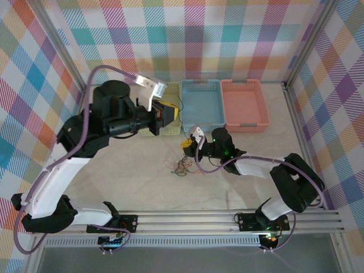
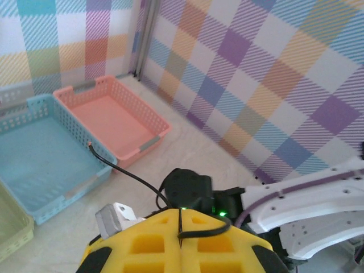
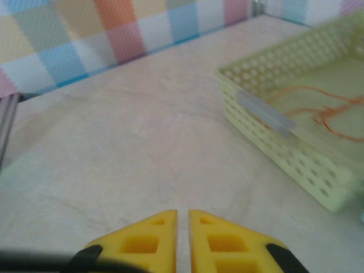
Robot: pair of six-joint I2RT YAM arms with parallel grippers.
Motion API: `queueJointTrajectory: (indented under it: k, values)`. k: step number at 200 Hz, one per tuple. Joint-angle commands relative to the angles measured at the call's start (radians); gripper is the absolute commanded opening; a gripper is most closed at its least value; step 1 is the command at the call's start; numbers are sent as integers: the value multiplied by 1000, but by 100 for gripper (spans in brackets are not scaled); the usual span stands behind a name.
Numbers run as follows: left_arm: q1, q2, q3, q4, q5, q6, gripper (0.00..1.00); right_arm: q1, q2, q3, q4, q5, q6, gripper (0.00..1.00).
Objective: Untangle the cables
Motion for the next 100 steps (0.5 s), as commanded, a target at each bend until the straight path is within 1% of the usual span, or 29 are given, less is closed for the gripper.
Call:
queueJointTrajectory:
  k: [1,25,37,44,71,100]
  values:
    - [4,-19,101,-61,-1,38,0,-36,18,50,-56,53,57,14]
    - [5,-35,184,-76,-54,68,0,-43,39,95,-172,104,49,16]
    - [5,-49,203,-67,-84,80,0,-43,46,107,-205,127,46,20]
    - [6,-59,209,-58,-101,87,0,-45,47,110,-218,150,52,21]
    - [6,-104,203,-17,-163,109,0,-51,56,119,-268,221,61,21]
    - [6,-161,148,50,-214,120,0,-58,70,138,-324,273,68,21]
